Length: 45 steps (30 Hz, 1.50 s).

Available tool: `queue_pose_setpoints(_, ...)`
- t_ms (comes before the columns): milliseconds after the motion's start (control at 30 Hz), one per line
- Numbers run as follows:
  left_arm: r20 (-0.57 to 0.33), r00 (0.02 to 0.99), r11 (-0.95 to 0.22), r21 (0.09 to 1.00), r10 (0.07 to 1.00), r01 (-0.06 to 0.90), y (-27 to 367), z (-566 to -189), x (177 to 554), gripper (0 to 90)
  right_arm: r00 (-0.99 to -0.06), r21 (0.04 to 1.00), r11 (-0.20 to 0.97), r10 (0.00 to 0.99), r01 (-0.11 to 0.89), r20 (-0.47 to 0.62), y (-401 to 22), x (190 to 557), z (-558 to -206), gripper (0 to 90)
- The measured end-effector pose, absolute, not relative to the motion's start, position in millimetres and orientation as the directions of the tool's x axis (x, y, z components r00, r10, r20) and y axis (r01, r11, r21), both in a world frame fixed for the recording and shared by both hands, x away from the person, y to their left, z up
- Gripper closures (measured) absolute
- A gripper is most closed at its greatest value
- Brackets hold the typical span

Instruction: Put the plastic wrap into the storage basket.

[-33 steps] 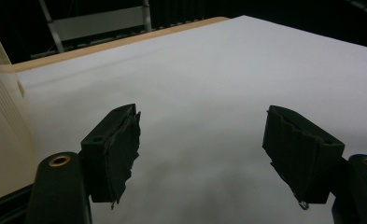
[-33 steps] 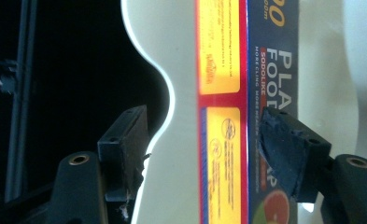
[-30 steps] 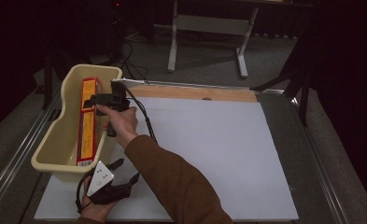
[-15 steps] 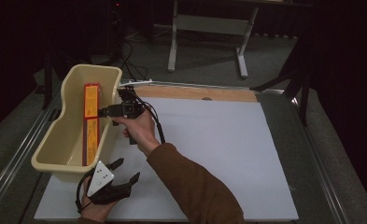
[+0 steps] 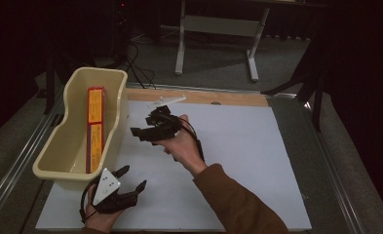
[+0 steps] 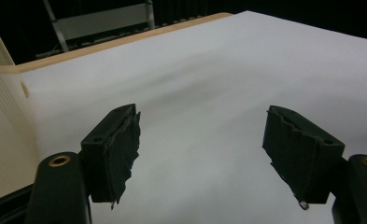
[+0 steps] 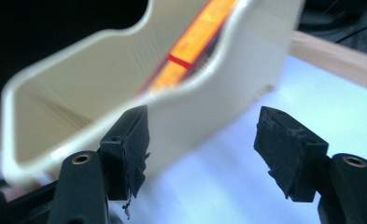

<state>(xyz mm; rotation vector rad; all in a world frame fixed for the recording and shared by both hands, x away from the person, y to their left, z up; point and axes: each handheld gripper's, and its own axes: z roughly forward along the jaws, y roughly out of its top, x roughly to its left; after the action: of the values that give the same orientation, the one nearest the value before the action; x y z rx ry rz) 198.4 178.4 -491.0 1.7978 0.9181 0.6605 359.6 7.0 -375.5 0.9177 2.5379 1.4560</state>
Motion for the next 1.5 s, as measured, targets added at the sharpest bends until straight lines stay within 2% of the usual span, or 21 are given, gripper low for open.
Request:
queue_pose_setpoints(100, 0.033, 0.567, -0.24, 0.925, 0.823, 0.294, 178.5, -491.0, 198.5, 27.1, -0.825, 0.816, 0.377, 0.53, 0.439, 0.2, -1.3, 356.3, -377.8, 34.0)
queue_pose_setpoints(133, 0.033, 0.565, -0.239, 0.925, 0.825, 0.296, 178.8, -491.0, 198.5, 27.1, -0.843, 0.835, 0.398, 0.52, 0.38, 0.136, -31.4, 344.2, -385.5, 34.0)
queue_pose_setpoints(167, 0.032, 0.563, -0.238, 0.925, 0.826, 0.296, 178.8, -491.0, 198.5, 27.1, -0.844, 0.839, 0.399, 0.522, 0.369, 0.123, -41.1, 340.1, -388.1, 34.0)
queue_pose_setpoints(400, 0.042, 0.562, -0.249, 0.922, 0.826, 0.297, 177.2, -491.3, 198.7, 27.1, -0.828, 0.862, 0.37, 0.552, 0.347, 0.097, -105.8, 317.2, -414.2, 34.0)
queue_pose_setpoints(667, 0.041, 0.553, -0.253, 0.916, 0.832, 0.312, 177.5, -492.2, 200.6, 27.1, -0.792, 0.853, 0.443, 0.608, 0.277, -0.059, -168.2, 292.2, -454.4, 31.6)
queue_pose_setpoints(867, 0.047, 0.559, -0.261, 0.915, 0.828, 0.309, 175.6, -491.8, 200.3, 27.2, -0.76, 0.863, 0.398, 0.649, 0.311, -0.026, -202.5, 283.0, -471.9, 30.1)
queue_pose_setpoints(1133, 0.046, 0.556, -0.258, 0.915, 0.83, 0.31, 177.1, -490.7, 200.4, 27.2, -0.69, 0.91, 0.268, 0.723, 0.317, 0.027, -253.8, 258.1, -482.4, 28.7)
queue_pose_setpoints(1500, 0.05, 0.558, -0.264, 0.914, 0.828, 0.309, 176.5, -490.7, 200.5, 27.2, -0.645, 0.933, 0.195, 0.763, 0.303, 0.05, -283.1, 238.6, -485.7, 28.4)
